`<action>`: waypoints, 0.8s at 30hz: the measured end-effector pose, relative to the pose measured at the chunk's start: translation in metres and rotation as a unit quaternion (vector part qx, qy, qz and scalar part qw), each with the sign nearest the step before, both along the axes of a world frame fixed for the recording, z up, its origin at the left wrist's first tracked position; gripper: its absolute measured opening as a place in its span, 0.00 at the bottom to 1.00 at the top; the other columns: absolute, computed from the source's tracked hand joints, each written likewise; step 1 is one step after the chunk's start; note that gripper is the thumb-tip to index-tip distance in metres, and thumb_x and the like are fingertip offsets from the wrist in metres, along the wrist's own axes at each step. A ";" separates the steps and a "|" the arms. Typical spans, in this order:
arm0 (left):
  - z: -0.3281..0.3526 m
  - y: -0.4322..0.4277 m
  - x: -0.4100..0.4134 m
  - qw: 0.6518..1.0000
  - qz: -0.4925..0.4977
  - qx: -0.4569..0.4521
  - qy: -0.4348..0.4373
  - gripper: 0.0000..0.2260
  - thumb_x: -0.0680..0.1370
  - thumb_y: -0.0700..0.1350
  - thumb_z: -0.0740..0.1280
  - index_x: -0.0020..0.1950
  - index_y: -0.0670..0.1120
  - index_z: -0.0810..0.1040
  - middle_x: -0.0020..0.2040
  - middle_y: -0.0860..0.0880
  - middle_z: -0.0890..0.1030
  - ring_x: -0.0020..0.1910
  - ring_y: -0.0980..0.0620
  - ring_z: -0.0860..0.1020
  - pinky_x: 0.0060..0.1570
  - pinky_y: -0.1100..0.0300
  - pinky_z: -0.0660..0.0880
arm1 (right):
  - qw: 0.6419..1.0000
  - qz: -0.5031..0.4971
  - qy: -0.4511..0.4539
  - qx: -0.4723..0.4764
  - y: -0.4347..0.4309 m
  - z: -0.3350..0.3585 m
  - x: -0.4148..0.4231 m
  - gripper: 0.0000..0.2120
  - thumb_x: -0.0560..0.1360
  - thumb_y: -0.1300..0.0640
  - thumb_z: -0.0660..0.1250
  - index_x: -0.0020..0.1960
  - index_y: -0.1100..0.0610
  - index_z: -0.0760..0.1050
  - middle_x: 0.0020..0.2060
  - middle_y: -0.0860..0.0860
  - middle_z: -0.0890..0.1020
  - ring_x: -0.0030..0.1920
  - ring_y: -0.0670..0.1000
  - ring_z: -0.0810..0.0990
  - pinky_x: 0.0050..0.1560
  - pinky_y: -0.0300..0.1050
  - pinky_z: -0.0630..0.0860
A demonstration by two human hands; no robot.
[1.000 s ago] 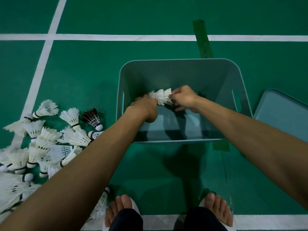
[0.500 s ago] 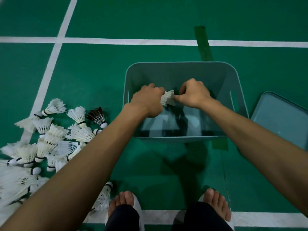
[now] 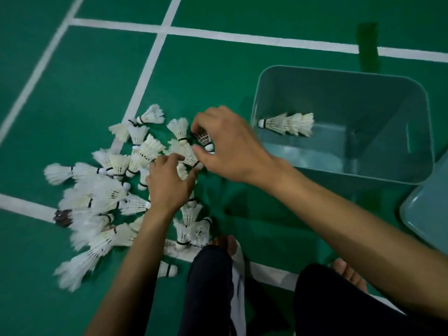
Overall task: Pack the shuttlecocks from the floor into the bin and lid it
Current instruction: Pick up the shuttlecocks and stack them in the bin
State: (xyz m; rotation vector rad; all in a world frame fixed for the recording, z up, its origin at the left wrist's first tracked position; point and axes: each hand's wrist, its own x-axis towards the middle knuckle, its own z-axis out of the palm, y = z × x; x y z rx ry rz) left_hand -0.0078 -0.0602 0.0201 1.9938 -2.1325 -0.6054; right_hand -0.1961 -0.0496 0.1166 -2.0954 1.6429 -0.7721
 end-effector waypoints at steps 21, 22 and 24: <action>-0.066 0.012 0.003 0.990 0.018 -0.016 -0.136 0.32 0.64 0.62 0.72 0.61 0.47 0.68 0.59 0.47 0.77 0.60 0.42 0.72 0.64 0.40 0.68 | 0.950 -0.103 -0.080 0.285 0.005 -0.125 0.021 0.24 0.78 0.61 0.67 0.74 0.53 0.73 0.63 0.58 0.78 0.65 0.57 0.75 0.69 0.51 0.72; -0.066 0.008 0.003 0.990 0.008 -0.008 -0.138 0.33 0.64 0.62 0.71 0.62 0.48 0.68 0.59 0.47 0.77 0.59 0.42 0.71 0.61 0.42 0.69 | 0.951 -0.101 -0.074 0.281 0.007 -0.124 0.021 0.23 0.79 0.61 0.67 0.74 0.53 0.73 0.63 0.58 0.78 0.65 0.56 0.75 0.69 0.51 0.72; -0.066 0.001 0.007 0.991 -0.002 0.004 -0.136 0.32 0.64 0.63 0.72 0.61 0.48 0.70 0.58 0.47 0.77 0.58 0.43 0.71 0.57 0.45 0.68 | 0.956 -0.096 -0.053 0.272 0.011 -0.121 0.021 0.21 0.80 0.60 0.67 0.72 0.52 0.75 0.62 0.57 0.78 0.64 0.56 0.75 0.68 0.51 0.73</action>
